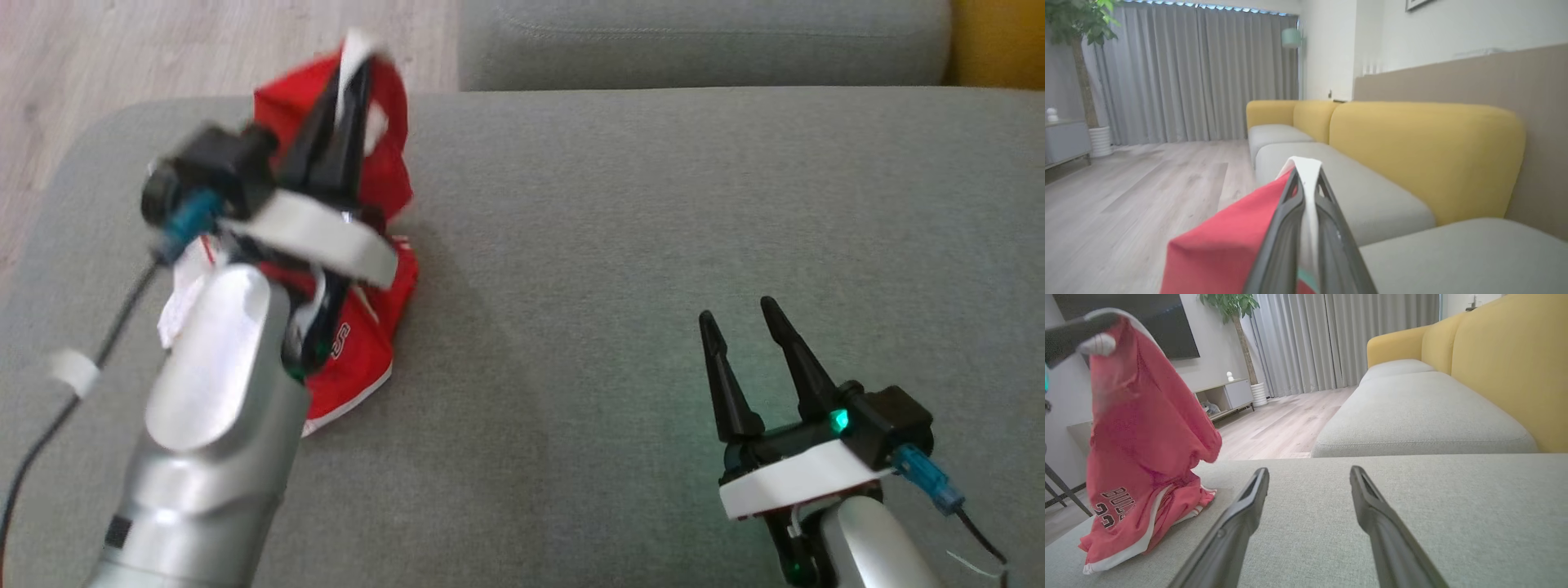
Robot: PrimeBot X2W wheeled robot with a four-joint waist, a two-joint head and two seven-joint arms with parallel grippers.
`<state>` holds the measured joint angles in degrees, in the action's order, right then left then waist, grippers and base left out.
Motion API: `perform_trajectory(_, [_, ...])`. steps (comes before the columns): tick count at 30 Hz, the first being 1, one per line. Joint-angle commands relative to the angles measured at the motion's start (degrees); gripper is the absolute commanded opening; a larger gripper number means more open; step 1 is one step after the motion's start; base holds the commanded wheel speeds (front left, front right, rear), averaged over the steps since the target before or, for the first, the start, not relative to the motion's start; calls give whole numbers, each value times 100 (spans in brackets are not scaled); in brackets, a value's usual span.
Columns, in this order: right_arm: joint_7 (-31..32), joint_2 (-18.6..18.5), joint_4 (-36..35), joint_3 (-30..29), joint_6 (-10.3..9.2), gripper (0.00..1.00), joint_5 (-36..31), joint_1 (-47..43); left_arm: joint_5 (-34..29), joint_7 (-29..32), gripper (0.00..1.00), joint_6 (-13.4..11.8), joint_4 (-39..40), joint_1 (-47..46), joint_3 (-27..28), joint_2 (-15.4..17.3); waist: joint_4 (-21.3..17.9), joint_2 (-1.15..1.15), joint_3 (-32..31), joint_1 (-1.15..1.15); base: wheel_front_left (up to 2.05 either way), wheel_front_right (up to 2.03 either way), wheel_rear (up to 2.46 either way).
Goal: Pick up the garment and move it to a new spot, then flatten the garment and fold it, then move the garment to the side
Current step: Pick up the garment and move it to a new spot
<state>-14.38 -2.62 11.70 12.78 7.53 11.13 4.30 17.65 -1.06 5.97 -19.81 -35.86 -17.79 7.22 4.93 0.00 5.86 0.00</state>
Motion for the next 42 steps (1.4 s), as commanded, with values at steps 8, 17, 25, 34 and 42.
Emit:
perform_trajectory(8, [-62, -26, -223, 179, -4, 100, 174, 99, 985, 1038, 0, 55, 1323, -439, 269, -136, -382, 0, -63, 0, 0, 0, 0])
perform_trajectory(17, [-62, -26, -306, 288, -4, 100, 377, 305, 1306, 1467, 0, -172, 1879, -592, -229, -366, -1220, 0, 144, 0, 0, 0, 0])
perform_trajectory(25, [-62, -26, -387, 467, -4, 100, 612, 488, 1350, 1350, 0, -391, 1486, -944, -682, -421, -2087, 0, 346, 0, 0, 0, 0])
perform_trajectory(34, [-62, -26, -514, 892, -4, 100, 895, 618, 1440, 742, 0, -662, 164, -1834, -895, -432, -2930, 0, 609, 0, 0, 0, 0])
perform_trajectory(42, [-62, -26, -571, 1118, -4, 100, 1033, 644, 1666, 89, 100, -729, -942, -2405, -1490, -434, -3241, 0, 733, 0, 0, 0, 0])
